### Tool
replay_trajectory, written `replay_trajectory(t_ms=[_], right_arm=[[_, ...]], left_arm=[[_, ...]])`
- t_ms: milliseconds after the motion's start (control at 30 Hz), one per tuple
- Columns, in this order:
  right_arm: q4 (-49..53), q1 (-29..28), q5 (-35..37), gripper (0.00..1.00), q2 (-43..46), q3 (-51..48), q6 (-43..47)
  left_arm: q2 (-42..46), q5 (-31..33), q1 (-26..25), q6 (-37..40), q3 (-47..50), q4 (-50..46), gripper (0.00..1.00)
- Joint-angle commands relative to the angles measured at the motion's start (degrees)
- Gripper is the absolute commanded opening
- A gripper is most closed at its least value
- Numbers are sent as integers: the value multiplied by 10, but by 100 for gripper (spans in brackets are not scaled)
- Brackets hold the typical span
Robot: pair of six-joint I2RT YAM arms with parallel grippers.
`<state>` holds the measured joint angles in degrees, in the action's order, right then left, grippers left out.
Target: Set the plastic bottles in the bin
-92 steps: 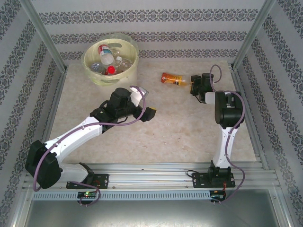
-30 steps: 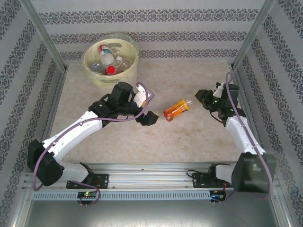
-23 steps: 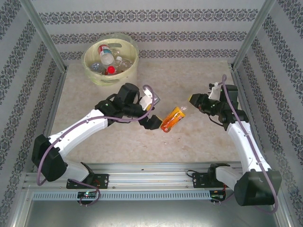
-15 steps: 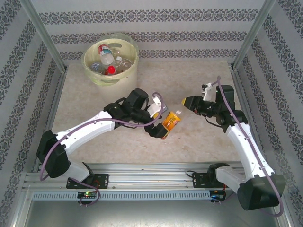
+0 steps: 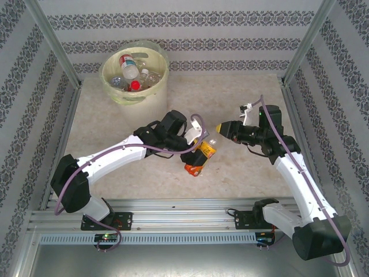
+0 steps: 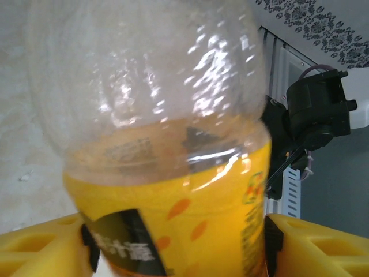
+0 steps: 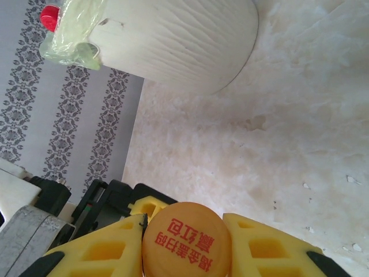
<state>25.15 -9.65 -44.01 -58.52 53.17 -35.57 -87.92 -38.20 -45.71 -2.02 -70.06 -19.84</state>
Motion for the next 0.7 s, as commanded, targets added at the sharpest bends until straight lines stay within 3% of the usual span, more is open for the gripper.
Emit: replay_trajectory(t_ms=[0,167,333,567,667], right_arm=[[8,-6,0,26,8,12,12],[5,-6,2,26,6,13,10],[3,-6,2,31,13,19,2],[-2,-5,10,84,48,19,-15],[-13,-3,18,98,84,15,-19]], left_arm=[[4,-6,-7,-12,-12,30,65],[12,-11,-7,-23,-9,39,49],[23,-9,-6,-35,3,54,41],[51,0,4,-101,18,102,40],[65,8,13,-130,22,111,40]])
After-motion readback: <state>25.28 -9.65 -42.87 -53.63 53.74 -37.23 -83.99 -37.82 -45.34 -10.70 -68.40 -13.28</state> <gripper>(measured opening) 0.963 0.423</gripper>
